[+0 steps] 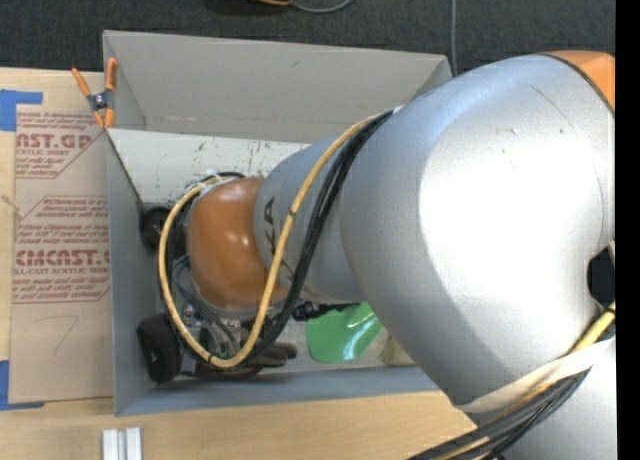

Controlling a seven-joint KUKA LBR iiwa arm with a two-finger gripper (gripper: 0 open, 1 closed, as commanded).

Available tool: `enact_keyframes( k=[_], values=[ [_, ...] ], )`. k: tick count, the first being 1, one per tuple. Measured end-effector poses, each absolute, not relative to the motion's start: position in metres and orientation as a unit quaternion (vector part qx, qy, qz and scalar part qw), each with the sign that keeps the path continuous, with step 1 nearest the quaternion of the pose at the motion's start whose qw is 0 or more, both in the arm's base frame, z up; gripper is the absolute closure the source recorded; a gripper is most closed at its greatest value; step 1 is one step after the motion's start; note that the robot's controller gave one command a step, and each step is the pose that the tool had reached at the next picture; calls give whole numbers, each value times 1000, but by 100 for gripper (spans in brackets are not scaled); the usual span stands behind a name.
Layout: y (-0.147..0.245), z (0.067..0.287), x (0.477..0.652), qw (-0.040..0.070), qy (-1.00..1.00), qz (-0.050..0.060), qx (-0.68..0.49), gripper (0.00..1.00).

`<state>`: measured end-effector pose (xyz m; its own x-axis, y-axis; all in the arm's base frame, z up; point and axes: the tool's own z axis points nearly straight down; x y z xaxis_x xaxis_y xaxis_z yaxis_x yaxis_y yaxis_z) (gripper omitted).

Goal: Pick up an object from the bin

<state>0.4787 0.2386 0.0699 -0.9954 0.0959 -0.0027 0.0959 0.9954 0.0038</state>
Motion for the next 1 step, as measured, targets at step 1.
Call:
enact_keyframes(
  k=[1],
  values=[
    [240, 161, 480, 3, 999, 3, 47, 100]
  ],
)
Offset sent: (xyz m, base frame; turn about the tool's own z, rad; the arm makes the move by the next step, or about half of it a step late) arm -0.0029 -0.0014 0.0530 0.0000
